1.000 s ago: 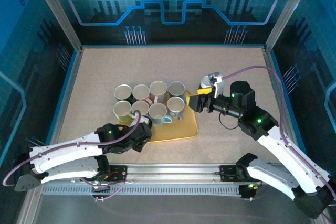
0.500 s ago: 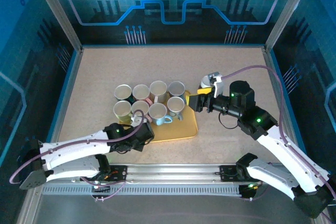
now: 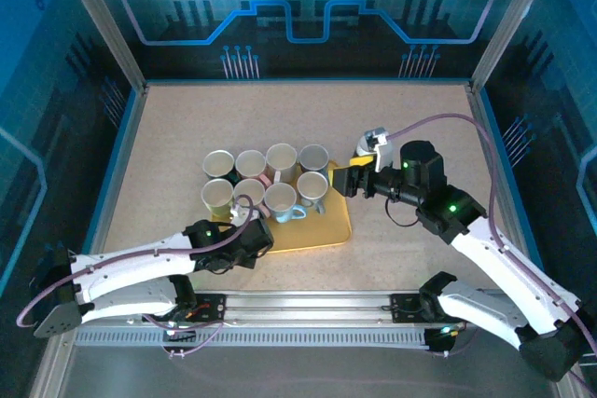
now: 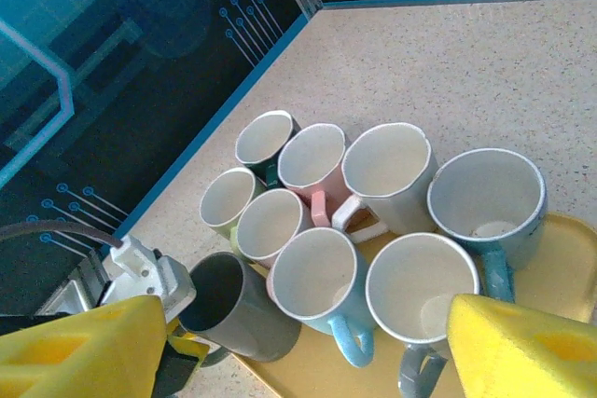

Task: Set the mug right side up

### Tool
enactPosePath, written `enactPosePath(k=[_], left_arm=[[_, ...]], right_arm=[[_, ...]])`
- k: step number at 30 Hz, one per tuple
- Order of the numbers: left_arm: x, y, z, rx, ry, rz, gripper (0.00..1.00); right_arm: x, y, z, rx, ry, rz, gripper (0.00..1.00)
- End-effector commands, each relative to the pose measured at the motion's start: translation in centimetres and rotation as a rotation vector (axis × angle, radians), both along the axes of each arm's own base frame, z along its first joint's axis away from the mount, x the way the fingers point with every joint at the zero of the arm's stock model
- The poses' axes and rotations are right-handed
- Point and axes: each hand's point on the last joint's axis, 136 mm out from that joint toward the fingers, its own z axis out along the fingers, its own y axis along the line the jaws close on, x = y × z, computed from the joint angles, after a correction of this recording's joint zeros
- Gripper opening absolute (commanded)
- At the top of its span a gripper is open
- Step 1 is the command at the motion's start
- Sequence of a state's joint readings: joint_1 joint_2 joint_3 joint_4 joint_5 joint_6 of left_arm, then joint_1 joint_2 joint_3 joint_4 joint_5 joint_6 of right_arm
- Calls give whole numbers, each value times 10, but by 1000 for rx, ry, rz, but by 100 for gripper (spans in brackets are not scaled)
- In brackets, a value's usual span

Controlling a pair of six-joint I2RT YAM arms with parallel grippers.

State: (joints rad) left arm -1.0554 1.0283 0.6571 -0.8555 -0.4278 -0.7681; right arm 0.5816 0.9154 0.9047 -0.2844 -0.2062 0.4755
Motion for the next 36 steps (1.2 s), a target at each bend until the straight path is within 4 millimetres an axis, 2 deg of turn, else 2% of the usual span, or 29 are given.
enactPosePath(k=[1, 7, 11, 15, 20, 23, 28, 32, 36], left_arm=[[-3, 6, 0, -12, 1, 30, 38], [-5, 6, 7, -35, 13, 62, 45], [-10, 1, 21, -108, 22, 64, 48], [-12, 3, 52, -168, -14, 41, 50], [-11, -3, 100, -189, -65, -93, 50], [-2, -9, 127, -189, -114, -161, 51], [23, -32, 150, -348, -100, -212, 51], [50, -45, 156, -487, -99, -202, 51], [56, -65, 170, -611, -147, -262, 51]], right_arm=[[1, -3, 14, -22, -48, -4, 81], [-1, -3, 18, -46, -64, 11, 83], [-1, -4, 15, -98, -54, 27, 84], [4, -6, 6, -179, -39, 28, 84], [11, 0, -1, -261, -39, 62, 85], [20, 2, -2, -293, -32, 46, 86], [34, 4, -2, -350, -74, 46, 85], [59, -11, -18, -523, -86, -6, 86], [93, -36, -39, -748, -70, -62, 89]])
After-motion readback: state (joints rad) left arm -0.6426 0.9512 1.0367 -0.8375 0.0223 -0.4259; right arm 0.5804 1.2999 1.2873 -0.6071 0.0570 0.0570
